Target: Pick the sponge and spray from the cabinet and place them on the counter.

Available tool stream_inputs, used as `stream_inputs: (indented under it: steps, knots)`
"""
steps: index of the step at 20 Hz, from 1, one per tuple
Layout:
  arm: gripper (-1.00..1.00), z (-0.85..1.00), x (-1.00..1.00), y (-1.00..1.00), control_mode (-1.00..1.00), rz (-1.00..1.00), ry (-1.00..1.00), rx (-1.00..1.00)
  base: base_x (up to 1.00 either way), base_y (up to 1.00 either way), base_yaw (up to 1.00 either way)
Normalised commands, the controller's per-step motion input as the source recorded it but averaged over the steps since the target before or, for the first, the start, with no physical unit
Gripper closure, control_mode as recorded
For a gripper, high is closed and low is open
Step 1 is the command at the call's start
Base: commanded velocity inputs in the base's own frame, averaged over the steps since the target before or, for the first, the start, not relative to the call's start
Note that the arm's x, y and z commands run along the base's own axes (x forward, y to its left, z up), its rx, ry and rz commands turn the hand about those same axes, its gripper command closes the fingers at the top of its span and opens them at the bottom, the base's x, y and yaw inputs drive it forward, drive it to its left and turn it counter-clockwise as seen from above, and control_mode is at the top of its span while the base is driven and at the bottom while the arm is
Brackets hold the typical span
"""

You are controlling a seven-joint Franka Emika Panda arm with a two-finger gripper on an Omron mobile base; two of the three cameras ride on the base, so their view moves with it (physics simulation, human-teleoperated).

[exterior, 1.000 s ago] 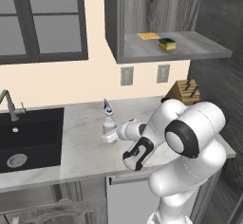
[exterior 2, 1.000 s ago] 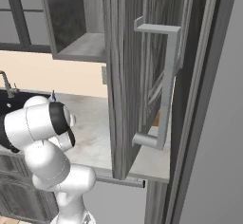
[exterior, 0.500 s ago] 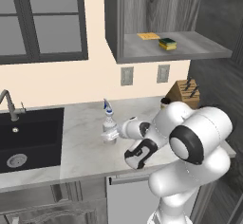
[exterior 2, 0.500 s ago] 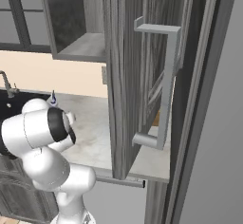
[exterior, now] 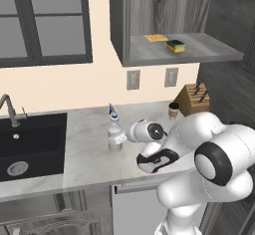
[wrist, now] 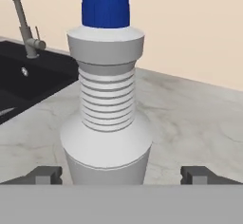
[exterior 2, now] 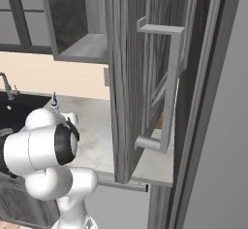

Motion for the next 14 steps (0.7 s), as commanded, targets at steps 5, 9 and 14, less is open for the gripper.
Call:
stream_inputs:
  steps: [5,9,14]
  knots:
    - [-1.00,0.08,-0.11,-0.20,-1.00,-0.05,0.11,-0.06,0.00,0.00,0.00]
    - [-1.00,0.13,-0.03,-0.17,-1.00,-0.07,0.14,-0.06,0.00,0.00,0.00]
    - [-1.00,0.08,-0.02,-0.15,-1.00,-0.08,0.15,-0.07,0.00,0.00,0.00]
